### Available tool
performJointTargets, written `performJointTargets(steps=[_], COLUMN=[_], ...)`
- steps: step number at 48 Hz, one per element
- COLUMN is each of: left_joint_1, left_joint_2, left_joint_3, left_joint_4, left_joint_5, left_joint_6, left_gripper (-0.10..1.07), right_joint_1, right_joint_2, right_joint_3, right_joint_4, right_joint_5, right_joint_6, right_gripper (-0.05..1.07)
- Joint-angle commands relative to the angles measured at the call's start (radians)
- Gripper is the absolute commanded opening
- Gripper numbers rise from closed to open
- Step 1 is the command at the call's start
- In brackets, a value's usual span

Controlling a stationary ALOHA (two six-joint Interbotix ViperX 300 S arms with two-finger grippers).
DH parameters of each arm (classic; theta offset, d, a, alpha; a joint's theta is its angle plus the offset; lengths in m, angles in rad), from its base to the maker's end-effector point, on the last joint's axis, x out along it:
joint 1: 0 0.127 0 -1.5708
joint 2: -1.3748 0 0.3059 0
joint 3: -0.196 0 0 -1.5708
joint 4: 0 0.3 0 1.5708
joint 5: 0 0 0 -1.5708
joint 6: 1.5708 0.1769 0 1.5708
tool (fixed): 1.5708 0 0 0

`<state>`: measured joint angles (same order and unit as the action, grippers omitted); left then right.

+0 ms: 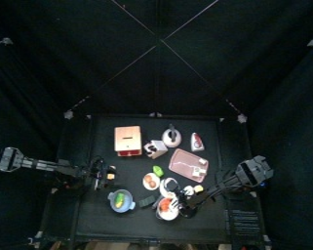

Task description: Grab carrot bottom

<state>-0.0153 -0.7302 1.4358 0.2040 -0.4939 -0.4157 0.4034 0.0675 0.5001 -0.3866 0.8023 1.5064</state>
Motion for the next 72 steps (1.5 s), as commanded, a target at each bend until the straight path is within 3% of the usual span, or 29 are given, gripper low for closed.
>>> performJointTargets(steps=[1,9,30,72], left_joint_1=[0.0,0.0,0.002,0.0], left_joint_2=[0.0,0.0,0.0,0.002], left_joint_3=[-0.012,-0.012,-0.012,-0.011], left_joint_4=[-0.002,-0.002,-0.002,-0.002], left_joint_5=[-0.005,-0.005,-0.005,0.011], left_joint_6=[0.002,0.002,0.002,0.002], left_gripper=[0.91,0.91,0.91,0.91], right_joint_1=[0.009,0.018,0.048,0.023], right_joint_2=[-0.046,-0.044,0.058,0.156], right_joint_3=[-0.041,-0.084,-0.15,-0.16], right_joint_4=[-0.005,-0.005,0.061,0.077], right_joint_5=[0.011,0.035,0.034,0.031], right_joint_6=[-0.003,-0.003,-0.003,-0.002], right_gripper=[0.82,0.82,0.82,0.82])
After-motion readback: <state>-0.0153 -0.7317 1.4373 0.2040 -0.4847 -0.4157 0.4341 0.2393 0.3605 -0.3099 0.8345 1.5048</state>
